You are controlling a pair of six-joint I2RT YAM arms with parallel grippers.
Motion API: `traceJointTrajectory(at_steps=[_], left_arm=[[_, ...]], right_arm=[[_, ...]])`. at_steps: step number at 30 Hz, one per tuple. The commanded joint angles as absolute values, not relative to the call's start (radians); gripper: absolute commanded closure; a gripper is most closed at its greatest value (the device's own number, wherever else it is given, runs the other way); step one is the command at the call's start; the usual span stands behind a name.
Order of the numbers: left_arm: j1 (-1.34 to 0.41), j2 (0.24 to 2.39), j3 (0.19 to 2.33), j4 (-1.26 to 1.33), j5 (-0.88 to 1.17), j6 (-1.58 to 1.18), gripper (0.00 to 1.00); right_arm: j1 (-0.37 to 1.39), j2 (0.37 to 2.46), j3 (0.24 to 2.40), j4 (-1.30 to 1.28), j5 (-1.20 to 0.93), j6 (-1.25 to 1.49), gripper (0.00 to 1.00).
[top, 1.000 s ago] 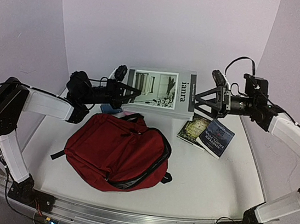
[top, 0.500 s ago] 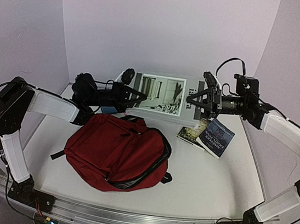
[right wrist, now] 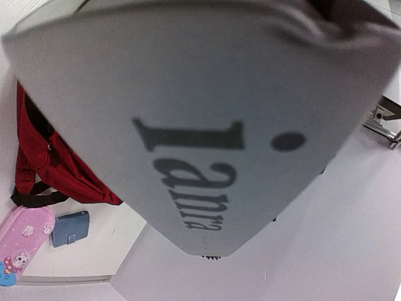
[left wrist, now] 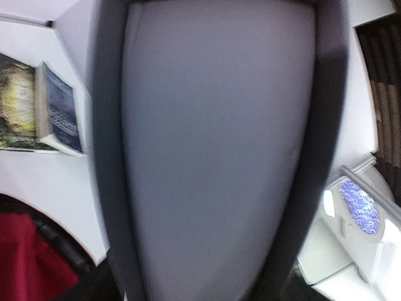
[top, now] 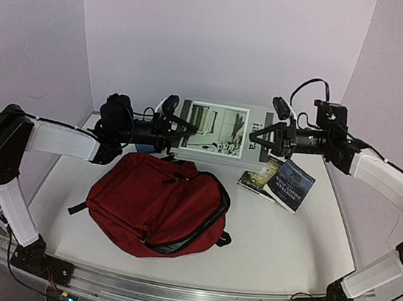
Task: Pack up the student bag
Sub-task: Pick up the book from the center of the board, then place the book in the student bag.
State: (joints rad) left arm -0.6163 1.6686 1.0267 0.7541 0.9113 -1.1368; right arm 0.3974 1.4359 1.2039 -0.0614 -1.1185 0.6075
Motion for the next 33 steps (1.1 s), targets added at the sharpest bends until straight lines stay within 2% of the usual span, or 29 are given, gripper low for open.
traceJointTrajectory(at_steps=[1,5,9,14,18,23,30,33], left_arm=[[-0.623,1.466,1.070,0.220,0.639,-0.771,0.18],[-0.670,1.440,1.135,-0.143,0.434,-0.564,0.18],[-0.812,1.528,1.219,-0.346,0.313,-0.422,0.22],[-0.962,1.664,1.318,-0.447,0.297,-0.344,0.33],[-1.017,1.747,1.405,-0.505,0.309,-0.333,0.43],[-1.028,1.821,1.479,-0.570,0.288,-0.348,0.47],[-1.036,1.882,1.509,-0.586,0.326,-0.338,0.55],[-1.035,1.902,1.524,-0.591,0.340,-0.337,0.54]], right_arm=[[0.327,1.345,1.184,-0.014,-1.117,0.670,0.94],[0.260,1.284,1.124,-0.039,-1.130,0.700,0.94],[0.209,1.245,1.058,-0.109,-1.131,0.688,0.95],[0.110,1.226,1.013,-0.205,-1.093,0.662,0.97],[0.042,1.214,0.997,-0.273,-1.045,0.645,0.97],[0.023,1.197,1.014,-0.418,-0.957,0.535,0.97],[0.023,1.181,1.002,-0.468,-0.946,0.479,0.97],[0.023,1.181,1.002,-0.478,-0.941,0.469,0.97]])
